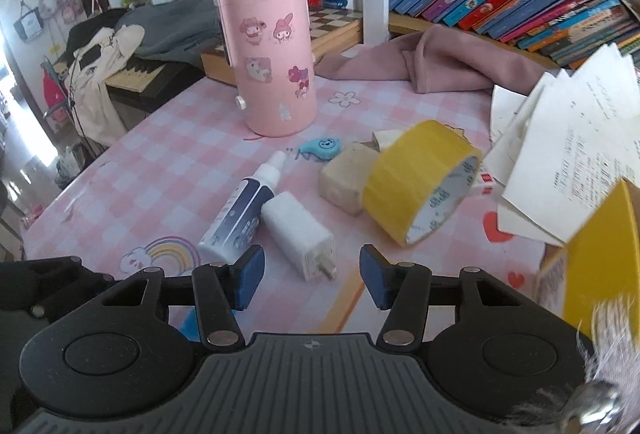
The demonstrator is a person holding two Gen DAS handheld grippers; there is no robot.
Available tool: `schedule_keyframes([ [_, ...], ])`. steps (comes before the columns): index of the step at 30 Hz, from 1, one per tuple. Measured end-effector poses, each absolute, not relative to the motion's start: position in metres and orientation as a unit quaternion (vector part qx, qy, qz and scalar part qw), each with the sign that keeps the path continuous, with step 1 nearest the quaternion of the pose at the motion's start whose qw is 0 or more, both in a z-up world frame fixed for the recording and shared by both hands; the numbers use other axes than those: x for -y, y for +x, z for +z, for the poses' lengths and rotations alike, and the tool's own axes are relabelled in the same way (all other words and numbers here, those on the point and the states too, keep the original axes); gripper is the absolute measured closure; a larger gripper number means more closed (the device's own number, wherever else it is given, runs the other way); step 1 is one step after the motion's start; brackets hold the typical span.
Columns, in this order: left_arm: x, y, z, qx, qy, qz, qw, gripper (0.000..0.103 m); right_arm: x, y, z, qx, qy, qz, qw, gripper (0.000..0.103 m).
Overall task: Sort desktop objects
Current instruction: 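Grasp the blue plastic bag with the left gripper while the right gripper grasps the white charger, then carry the white charger and blue bag over the yellow box with both grippers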
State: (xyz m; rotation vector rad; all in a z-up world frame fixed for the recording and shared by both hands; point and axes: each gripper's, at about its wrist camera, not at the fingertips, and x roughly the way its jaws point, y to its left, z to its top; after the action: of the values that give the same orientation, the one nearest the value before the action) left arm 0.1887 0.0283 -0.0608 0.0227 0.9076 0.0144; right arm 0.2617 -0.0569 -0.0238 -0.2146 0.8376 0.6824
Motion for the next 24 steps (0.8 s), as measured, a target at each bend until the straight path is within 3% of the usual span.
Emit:
schedule_keyframes([
  [11,-0.029,0.201,-0.07,-0.454,0.006,0.008,0.891,0.052,0.028,0.289,-0.042,-0.405,-0.144,0.345,0.834,0.052],
  [12,-0.029,0.201,-0.07,-0.453,0.006,0.008,0.891,0.053,0.027,0.291,-0.044,-0.408,-0.144,0.345,0.833,0.054],
  [14,-0.029,0.201,-0.069,-0.452,0.006,0.007,0.892,0.055,0.027,0.292,-0.048,-0.414,-0.143,0.349,0.828,0.069],
  [17,-0.03,0.199,-0.069,-0.45,0.001,0.004,0.893,0.058,0.027,0.291,-0.049,-0.416,-0.141,0.352,0.827,0.078],
  [24,-0.031,0.189,-0.058,-0.432,0.003,0.002,0.902,0.06,0.041,0.281,-0.04,-0.413,-0.123,0.343,0.835,0.078],
])
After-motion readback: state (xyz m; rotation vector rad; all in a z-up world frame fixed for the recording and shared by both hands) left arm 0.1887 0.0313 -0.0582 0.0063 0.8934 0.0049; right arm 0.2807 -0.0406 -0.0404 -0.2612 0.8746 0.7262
